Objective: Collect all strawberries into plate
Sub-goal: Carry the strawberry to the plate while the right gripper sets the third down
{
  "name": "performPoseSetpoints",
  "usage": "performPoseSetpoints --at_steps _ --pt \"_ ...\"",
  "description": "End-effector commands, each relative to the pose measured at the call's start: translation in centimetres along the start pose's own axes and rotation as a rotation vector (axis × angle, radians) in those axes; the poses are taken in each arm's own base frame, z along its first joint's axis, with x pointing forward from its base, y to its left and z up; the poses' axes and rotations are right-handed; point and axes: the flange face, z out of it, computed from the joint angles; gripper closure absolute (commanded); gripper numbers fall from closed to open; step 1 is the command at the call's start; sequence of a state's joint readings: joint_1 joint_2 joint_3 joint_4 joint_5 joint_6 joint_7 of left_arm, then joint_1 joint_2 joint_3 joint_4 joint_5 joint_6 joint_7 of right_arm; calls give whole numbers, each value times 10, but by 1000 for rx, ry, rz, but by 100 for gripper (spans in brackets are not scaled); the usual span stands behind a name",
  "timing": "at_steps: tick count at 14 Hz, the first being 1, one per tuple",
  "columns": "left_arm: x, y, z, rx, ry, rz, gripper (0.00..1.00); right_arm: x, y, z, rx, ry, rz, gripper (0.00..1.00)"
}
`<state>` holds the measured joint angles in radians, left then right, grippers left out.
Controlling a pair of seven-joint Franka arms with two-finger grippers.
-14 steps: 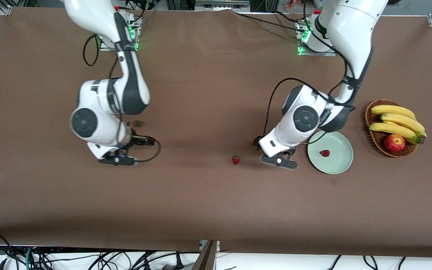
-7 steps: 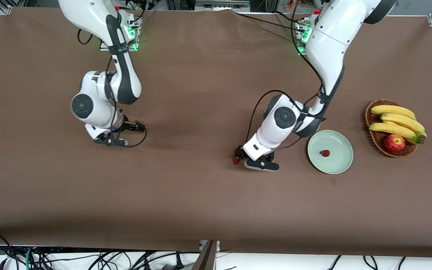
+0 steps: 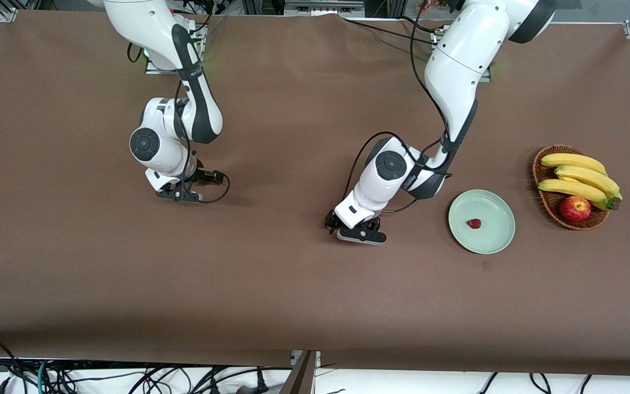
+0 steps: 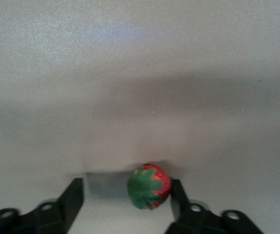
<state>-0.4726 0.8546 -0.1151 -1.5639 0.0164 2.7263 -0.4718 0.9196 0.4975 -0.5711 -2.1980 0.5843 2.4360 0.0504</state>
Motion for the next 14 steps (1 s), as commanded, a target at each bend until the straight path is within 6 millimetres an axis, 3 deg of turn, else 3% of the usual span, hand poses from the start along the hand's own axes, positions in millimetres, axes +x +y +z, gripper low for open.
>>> performPoseSetpoints --at_steps 1,2,3,4,6,10,12,14 --pt "9 1 -2 14 27 15 74 -8 6 -3 31 2 -23 45" --pt "9 1 -2 13 27 13 78 -8 8 -3 31 1 -23 58" --pt "10 -1 -2 14 27 10 93 -8 9 -1 27 0 -22 70" --pt "10 -3 -2 17 26 9 100 -7 8 -3 29 2 -22 81" --pt "11 -8 -7 24 18 4 100 3 -3 -18 49 33 -38 100" --pt "31 -24 -42 71 -29 -3 100 37 -57 -70 109 50 -32 100" --pt "44 -43 -69 105 -73 22 100 57 -105 -97 120 54 -4 100" --pt "55 -77 -99 148 -170 138 100 75 -164 -115 123 61 70 100"
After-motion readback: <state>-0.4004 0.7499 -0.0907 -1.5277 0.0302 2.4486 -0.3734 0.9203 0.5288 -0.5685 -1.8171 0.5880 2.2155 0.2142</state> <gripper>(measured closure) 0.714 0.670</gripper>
